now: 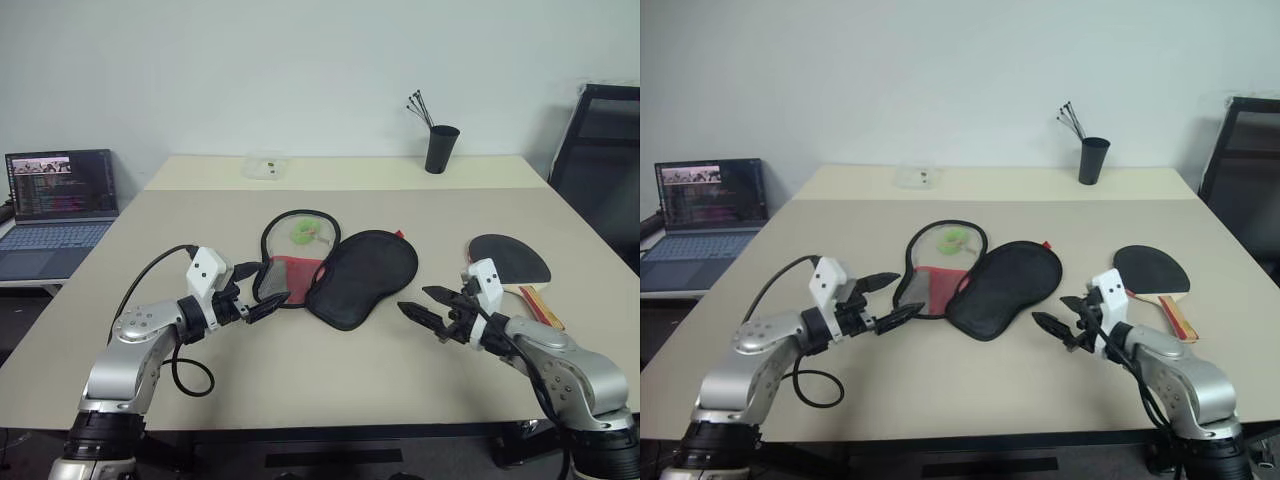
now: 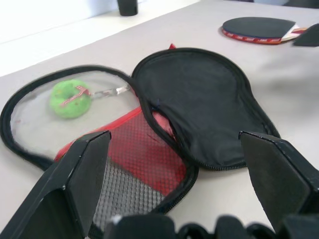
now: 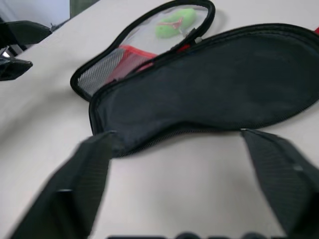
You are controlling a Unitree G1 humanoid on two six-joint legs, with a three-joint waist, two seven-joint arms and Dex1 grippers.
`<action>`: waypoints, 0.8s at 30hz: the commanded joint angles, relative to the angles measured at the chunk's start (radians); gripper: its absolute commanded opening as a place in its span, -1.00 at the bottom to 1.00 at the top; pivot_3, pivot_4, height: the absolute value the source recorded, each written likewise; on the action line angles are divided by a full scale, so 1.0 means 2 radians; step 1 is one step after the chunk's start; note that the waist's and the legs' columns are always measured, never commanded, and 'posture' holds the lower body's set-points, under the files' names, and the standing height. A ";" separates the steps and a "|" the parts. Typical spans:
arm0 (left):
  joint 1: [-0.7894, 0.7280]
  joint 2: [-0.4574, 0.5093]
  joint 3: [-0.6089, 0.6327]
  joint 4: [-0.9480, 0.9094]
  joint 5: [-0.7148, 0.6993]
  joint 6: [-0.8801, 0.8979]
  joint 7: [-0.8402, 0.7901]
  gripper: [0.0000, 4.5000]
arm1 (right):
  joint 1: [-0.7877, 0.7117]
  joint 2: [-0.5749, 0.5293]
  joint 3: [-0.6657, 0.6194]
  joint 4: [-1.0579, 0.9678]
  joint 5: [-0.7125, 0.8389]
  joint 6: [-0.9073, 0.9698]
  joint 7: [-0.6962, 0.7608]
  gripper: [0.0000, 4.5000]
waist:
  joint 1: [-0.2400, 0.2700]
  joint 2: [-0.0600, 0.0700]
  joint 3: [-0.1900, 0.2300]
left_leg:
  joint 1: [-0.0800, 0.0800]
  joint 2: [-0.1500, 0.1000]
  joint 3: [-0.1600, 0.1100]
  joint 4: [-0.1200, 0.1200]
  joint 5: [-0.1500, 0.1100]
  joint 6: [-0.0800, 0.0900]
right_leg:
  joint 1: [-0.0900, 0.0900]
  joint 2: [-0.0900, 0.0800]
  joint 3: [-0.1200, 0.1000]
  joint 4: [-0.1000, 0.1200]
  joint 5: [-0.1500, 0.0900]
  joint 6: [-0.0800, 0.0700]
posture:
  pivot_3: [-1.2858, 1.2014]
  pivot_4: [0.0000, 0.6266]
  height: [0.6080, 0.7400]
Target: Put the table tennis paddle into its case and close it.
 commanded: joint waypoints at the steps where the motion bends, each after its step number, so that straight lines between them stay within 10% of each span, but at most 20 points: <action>1: -0.030 0.011 -0.001 0.017 -0.001 -0.013 -0.027 1.00 | -0.016 0.012 -0.009 -0.002 0.013 0.025 -0.026 1.00 | 0.000 0.000 0.000 | 0.000 0.000 0.000 0.000 0.000 0.000 | 0.000 0.000 0.000 0.000 0.000 0.000 | 0.03 -0.52 1.00; 24: -0.054 0.021 -0.009 0.042 0.021 -0.034 -0.070 1.00 | -0.135 0.149 0.046 0.175 -0.049 0.032 -0.111 1.00 | -0.005 -0.001 0.000 | 0.001 0.000 0.001 0.000 -0.001 0.001 | 0.000 0.000 0.001 0.001 0.000 0.000 | 0.03 -0.52 1.00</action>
